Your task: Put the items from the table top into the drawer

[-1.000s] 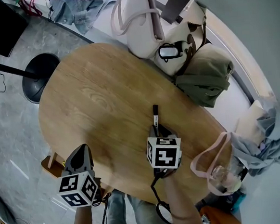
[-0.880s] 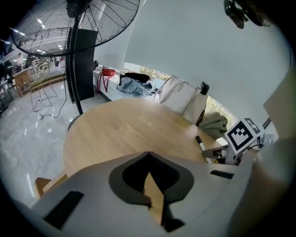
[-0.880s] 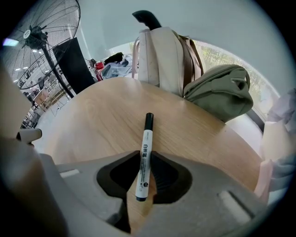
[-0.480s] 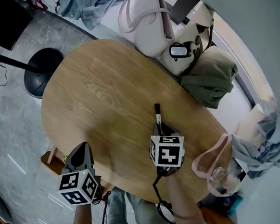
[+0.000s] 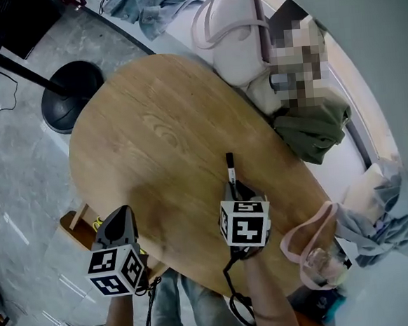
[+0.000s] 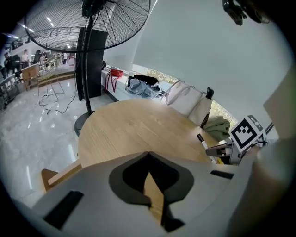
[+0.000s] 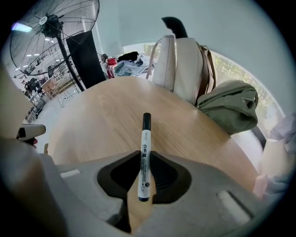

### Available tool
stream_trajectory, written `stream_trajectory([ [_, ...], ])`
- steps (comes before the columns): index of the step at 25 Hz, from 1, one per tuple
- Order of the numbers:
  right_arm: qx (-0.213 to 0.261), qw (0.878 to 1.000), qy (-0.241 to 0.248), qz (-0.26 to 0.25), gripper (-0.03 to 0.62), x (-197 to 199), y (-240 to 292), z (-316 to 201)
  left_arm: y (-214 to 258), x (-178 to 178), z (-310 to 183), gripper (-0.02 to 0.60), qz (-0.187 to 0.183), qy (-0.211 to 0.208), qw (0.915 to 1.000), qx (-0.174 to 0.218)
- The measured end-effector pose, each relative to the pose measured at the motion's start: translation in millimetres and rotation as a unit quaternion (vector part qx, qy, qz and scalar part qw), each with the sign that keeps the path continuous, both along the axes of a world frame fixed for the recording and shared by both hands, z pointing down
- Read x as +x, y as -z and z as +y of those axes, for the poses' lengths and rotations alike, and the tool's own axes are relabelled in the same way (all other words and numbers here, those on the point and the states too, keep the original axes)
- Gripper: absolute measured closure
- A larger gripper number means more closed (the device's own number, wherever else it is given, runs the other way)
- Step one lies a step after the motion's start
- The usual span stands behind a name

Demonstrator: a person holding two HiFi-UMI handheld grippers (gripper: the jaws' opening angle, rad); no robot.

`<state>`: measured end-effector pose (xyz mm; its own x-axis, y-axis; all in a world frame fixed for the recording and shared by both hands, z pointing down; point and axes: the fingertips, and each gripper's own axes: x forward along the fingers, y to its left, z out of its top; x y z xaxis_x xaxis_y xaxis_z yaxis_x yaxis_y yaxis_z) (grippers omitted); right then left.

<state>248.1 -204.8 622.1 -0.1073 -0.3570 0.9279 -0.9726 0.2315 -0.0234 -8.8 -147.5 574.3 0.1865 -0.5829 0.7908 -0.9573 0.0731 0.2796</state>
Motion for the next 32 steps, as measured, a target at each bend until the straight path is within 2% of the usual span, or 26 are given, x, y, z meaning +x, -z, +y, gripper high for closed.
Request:
stream_trajectory([
  [15, 0.020, 0.996, 0.083, 0.014, 0.520, -59, 19, 26, 11, -47, 53, 0.586, -0.003, 0.054, 0.9985, 0.012],
  [32, 0.032, 0.981, 0.193, 0.003, 0.520, -162, 42, 101, 29, -116, 163, 0.586, -0.012, 0.132, 0.9910, 0.020],
])
